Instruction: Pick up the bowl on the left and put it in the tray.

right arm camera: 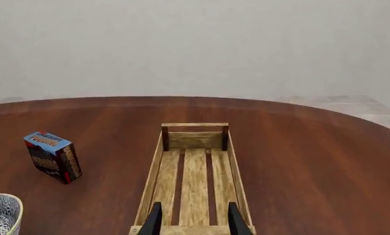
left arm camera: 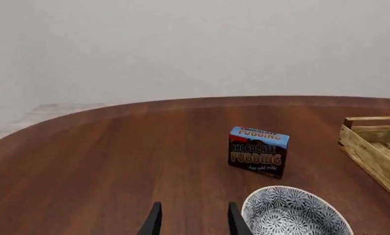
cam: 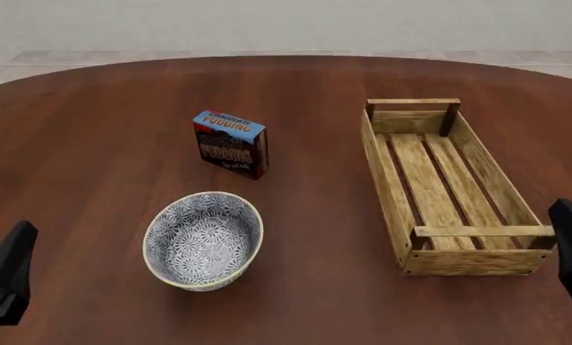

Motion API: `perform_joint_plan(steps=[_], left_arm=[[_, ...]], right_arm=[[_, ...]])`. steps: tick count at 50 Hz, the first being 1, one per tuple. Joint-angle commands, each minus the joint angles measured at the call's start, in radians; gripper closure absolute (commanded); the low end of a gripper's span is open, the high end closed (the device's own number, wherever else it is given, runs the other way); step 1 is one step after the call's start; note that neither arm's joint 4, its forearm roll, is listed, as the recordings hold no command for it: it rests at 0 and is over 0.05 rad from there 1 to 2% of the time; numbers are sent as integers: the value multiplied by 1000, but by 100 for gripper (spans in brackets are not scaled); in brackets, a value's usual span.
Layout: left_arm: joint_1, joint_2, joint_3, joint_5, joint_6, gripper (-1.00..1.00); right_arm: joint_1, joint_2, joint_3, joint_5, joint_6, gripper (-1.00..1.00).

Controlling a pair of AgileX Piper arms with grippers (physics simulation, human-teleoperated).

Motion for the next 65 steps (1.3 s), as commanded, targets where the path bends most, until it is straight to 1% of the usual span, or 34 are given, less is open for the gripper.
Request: perform_joint_plan(steps=[1, 4, 5, 7, 9, 13, 15, 17, 23, 27, 28, 35, 36, 40, 41, 48, 49, 52, 53, 55, 57, 59, 60, 61, 64, 65], left_arm=[[-2, 0, 4, -3, 7, -100], [-1, 0, 4, -2, 6, -100], [-1, 0, 4, -1, 6, -100], [-1, 0, 4, -1, 6, -100], [0, 0, 4, 0, 3, -100], [-1, 0, 4, 1, 1, -100], [-2, 0, 4, -1, -1, -100], [0, 0, 4, 1, -1, -100], [0, 0, 4, 0, -4, -100], [0, 0, 4, 2, -3, -100], [0, 0, 4, 2, -3, -100], [-3, 0, 4, 3, -2, -100], [-3, 0, 4, 2, -3, -100], [-4, 0, 4, 2, -3, -100], [-5, 0, 4, 3, -3, -100], [-2, 0, 4, 3, 0, -100], [-3, 0, 4, 3, -1, -100], [-6, 0, 4, 4, -4, -100], [-8, 0, 4, 5, -3, -100], [-10, 0, 4, 4, -3, -100], [-12, 0, 4, 4, -3, -100], [-14, 0, 4, 3, -4, -100], [-15, 0, 4, 3, -4, -100], [-15, 0, 4, 3, -4, -100], [-17, 0, 4, 4, -4, -100], [-16, 0, 4, 3, -4, -100]], right_arm=[[6, 130, -107, 14, 19, -100], [26, 195, -148, 21, 33, -100], [32, 210, -160, 24, 48, -100], [58, 236, -178, 27, 60, -100], [80, 248, -202, 35, 64, -100], [91, 240, -229, 52, 81, -100], [91, 252, -240, 54, 76, -100], [111, 253, -251, 56, 91, -100], [134, 296, -291, 69, 106, -100], [165, 338, -321, 77, 129, -100], [184, 348, -326, 77, 137, -100], [201, 372, -362, 97, 147, -100], [220, 376, -381, 112, 148, -100], [227, 381, -416, 140, 149, -100], [231, 393, -427, 143, 159, -100], [260, 439, -478, 160, 151, -100], [284, 450, -481, 159, 156, -100], [293, 454, -491, 153, 147, -100], [331, 480, -500, 156, 153, -100], [330, 488, -505, 152, 163, -100], [356, 516, -513, 148, 164, -100], [401, 542, -523, 140, 196, -100], [409, 553, -528, 140, 193, -100], [422, 564, -532, 137, 207, -100], [467, 597, -548, 132, 218, -100], [468, 606, -554, 132, 223, -100]])
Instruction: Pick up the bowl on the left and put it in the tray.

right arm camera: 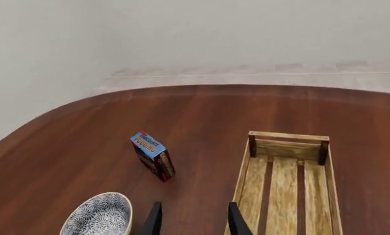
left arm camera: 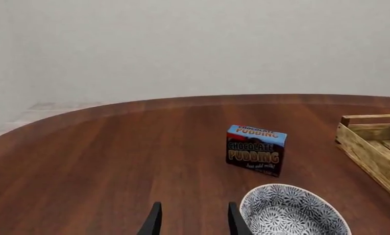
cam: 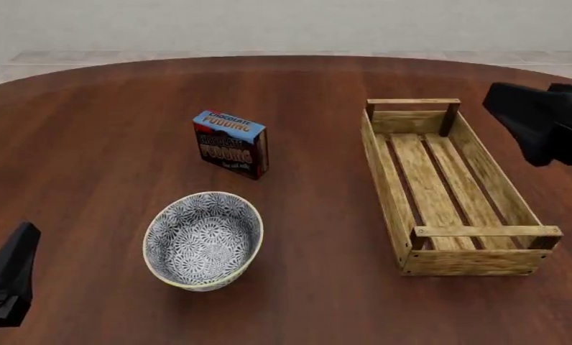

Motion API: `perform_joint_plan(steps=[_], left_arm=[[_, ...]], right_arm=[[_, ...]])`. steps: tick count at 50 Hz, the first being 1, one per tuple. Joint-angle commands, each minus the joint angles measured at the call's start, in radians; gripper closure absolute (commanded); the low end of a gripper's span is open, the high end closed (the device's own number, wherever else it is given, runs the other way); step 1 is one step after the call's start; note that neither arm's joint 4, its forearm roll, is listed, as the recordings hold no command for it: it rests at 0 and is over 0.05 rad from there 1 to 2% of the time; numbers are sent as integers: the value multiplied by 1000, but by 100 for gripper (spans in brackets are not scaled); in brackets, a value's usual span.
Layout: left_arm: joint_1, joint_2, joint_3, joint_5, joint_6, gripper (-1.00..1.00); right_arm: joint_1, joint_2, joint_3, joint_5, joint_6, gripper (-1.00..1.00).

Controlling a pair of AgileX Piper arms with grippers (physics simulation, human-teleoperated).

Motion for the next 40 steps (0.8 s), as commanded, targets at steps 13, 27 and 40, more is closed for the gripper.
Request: perform_joint_plan(steps=[13, 27, 40], left_arm=[[-3, 0, 1, -7, 1, -100], [11, 0, 0, -7, 23, -100], [15, 0, 0, -6, 27, -100]], right_arm=[[197, 206, -126, -25, 61, -100], [287, 313, -146, -78, 94, -100], [339, 430, -151, -137, 115, -100]])
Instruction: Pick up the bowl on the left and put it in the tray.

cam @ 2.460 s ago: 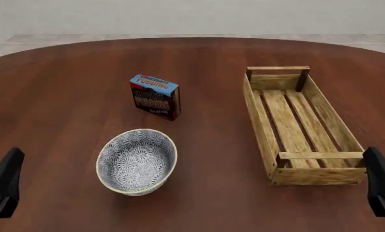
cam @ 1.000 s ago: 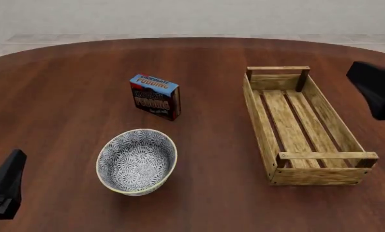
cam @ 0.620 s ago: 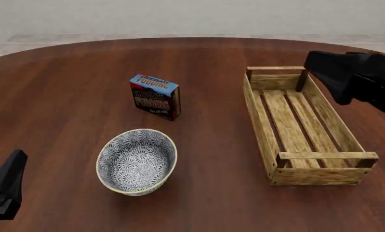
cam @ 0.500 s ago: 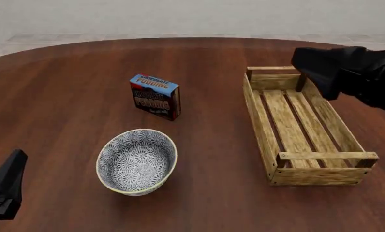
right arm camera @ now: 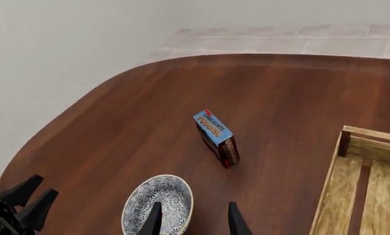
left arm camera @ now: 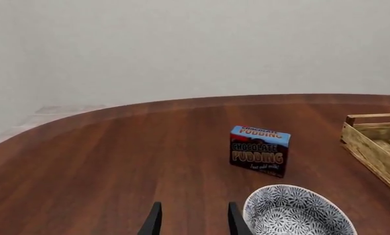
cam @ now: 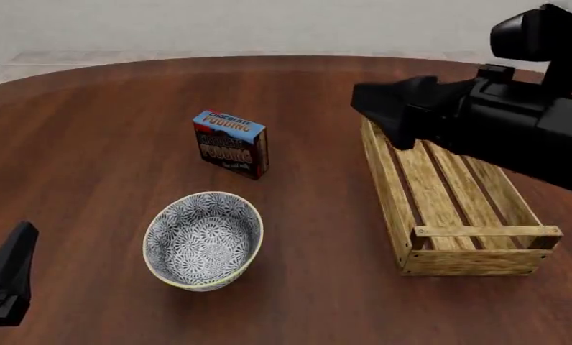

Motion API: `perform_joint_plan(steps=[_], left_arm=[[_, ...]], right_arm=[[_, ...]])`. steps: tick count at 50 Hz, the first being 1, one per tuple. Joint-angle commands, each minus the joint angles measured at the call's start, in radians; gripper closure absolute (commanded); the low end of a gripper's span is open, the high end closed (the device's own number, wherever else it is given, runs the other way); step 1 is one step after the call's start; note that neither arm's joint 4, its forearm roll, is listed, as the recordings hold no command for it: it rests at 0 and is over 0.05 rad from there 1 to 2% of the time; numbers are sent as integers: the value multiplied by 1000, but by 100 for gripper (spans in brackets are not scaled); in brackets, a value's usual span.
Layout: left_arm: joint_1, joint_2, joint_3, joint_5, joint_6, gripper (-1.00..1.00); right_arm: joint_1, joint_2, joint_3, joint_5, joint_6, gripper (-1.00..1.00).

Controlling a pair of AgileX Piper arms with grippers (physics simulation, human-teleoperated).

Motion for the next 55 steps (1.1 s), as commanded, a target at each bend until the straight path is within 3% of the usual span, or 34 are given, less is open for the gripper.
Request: perform_joint_plan(steps=[1, 18, 29, 55], left_arm=[[4, 0, 0, 2, 5, -100], [4, 0, 0, 7, 8, -100], [8, 0, 1, 10, 2, -100], [5, 0, 1, 13, 2, -100]], right_arm=[[47, 89, -12, -41, 18, -100], [61, 186, -67, -47, 7, -100], [65, 257, -102, -65, -46, -100], [69, 426, -123, -143, -9, -100]])
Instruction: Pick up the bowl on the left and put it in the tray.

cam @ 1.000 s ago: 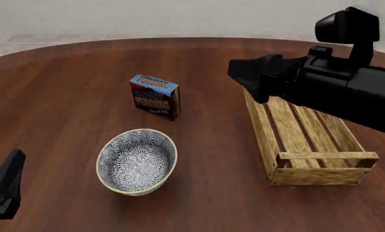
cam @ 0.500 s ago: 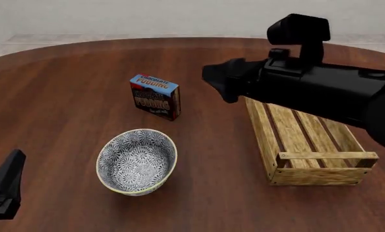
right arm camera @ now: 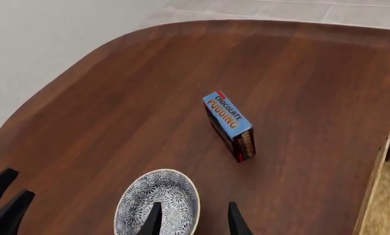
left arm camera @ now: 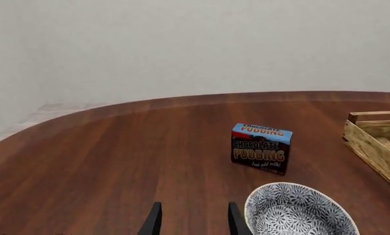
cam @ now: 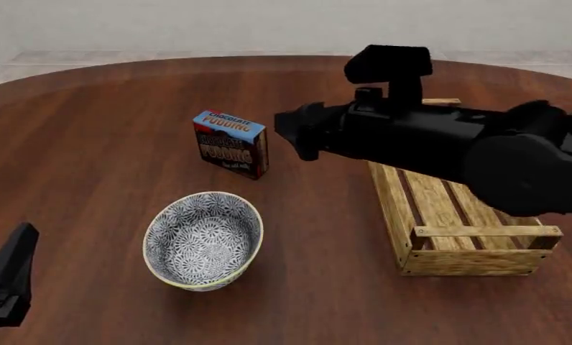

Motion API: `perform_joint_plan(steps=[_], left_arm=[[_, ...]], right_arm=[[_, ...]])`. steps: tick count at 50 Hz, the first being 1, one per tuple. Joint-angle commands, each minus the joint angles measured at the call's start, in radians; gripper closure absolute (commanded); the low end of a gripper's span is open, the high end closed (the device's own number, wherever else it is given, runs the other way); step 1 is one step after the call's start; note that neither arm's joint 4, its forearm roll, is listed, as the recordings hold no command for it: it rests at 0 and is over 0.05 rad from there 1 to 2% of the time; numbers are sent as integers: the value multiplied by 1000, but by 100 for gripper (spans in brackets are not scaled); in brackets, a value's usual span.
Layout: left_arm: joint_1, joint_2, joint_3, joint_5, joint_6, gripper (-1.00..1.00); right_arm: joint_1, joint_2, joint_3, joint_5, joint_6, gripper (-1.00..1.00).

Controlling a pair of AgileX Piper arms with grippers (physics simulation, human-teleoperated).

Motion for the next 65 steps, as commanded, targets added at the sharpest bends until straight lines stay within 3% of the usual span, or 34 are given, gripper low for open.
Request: perform_joint_plan(steps=[1, 65], left_arm=[[1, 0, 0, 1, -1, -100], [-4, 0, 0, 11, -4, -100]], right_arm=[[0, 72, -6, -37, 12, -100], [5, 408, -108, -137, 60, -100]])
